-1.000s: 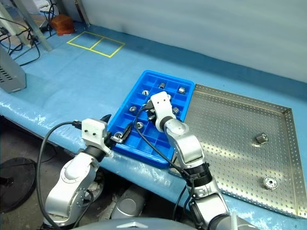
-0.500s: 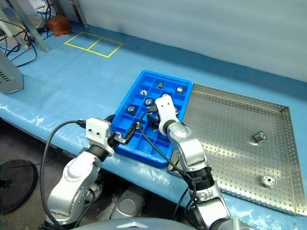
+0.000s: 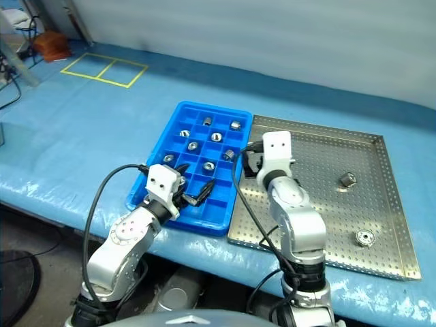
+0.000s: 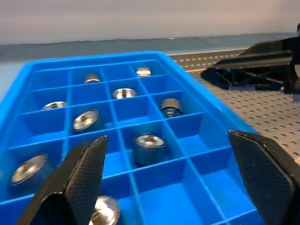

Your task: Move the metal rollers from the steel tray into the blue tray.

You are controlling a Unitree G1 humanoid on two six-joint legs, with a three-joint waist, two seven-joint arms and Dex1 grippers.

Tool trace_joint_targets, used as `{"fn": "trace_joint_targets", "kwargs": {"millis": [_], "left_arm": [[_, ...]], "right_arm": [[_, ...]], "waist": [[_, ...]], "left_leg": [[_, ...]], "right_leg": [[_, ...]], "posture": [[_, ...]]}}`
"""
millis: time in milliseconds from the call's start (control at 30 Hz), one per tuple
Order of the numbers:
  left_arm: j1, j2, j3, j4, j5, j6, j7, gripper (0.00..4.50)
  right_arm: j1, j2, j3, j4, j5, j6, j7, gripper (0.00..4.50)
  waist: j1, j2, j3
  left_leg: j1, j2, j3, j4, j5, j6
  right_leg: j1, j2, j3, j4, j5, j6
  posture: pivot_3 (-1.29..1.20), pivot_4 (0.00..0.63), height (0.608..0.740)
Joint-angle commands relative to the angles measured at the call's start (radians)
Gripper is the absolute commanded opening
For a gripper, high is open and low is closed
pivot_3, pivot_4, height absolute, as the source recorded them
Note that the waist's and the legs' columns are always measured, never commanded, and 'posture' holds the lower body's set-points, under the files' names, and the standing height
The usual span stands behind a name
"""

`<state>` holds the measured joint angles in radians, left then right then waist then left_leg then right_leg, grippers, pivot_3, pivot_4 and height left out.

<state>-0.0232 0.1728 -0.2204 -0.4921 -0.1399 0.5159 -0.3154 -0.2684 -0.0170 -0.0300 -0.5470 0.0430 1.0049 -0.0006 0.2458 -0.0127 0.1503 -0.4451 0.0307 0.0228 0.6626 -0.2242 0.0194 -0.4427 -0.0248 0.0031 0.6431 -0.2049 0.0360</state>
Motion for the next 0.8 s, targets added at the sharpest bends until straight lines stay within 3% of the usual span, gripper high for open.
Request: {"fn": "trace_joint_targets", "kwargs": {"millis": [33,200,333,467,800], "left_arm": [[-0.036,-0.011,-0.033,0.016,-0.023,-0.025,-0.037,4.50],[-0.064,-0.020,-0.055,0.050,-0.029,-0.029,-0.066,4.50],[-0.068,-0.024,-0.068,0.058,-0.036,-0.025,-0.072,4.50],[-0.069,-0.023,-0.075,0.061,-0.038,-0.022,-0.075,4.50],[-0.067,-0.017,-0.082,0.064,-0.035,-0.025,-0.084,4.50]], "right_arm": [[0.041,0.007,-0.056,-0.116,-0.025,0.029,-0.053,4.45],[0.116,0.030,-0.096,-0.183,-0.074,0.058,-0.132,4.45],[0.181,0.086,-0.149,-0.217,-0.095,0.070,-0.187,4.45],[0.201,0.123,-0.191,-0.208,-0.087,0.070,-0.201,4.45],[0.174,0.196,-0.315,-0.045,-0.011,0.008,-0.267,4.45]], "waist": [[-0.048,0.000,0.000],[-0.168,0.001,-0.001],[-0.221,0.001,0.000],[-0.239,0.002,0.000],[-0.242,0.002,0.000]], "left_leg": [[0.000,0.000,-0.001,0.000,0.000,0.000],[0.002,-0.001,-0.002,0.000,0.001,0.001],[0.011,0.000,-0.002,-0.002,0.001,0.001],[0.019,0.001,-0.002,-0.002,0.001,0.003],[0.018,-0.001,0.000,-0.002,0.002,0.004]], "right_leg": [[0.000,0.000,0.000,0.000,0.000,0.000],[0.002,0.000,0.002,0.001,0.003,-0.002],[0.011,0.001,0.004,0.001,0.000,0.000],[0.014,0.001,0.007,0.003,-0.001,-0.001],[0.014,-0.001,0.010,0.001,0.001,0.001]], "posture": [[0.10,0.150,0.740],[0.06,0.150,0.740],[0.05,0.150,0.740],[0.05,0.150,0.740],[0.07,0.150,0.740]]}}
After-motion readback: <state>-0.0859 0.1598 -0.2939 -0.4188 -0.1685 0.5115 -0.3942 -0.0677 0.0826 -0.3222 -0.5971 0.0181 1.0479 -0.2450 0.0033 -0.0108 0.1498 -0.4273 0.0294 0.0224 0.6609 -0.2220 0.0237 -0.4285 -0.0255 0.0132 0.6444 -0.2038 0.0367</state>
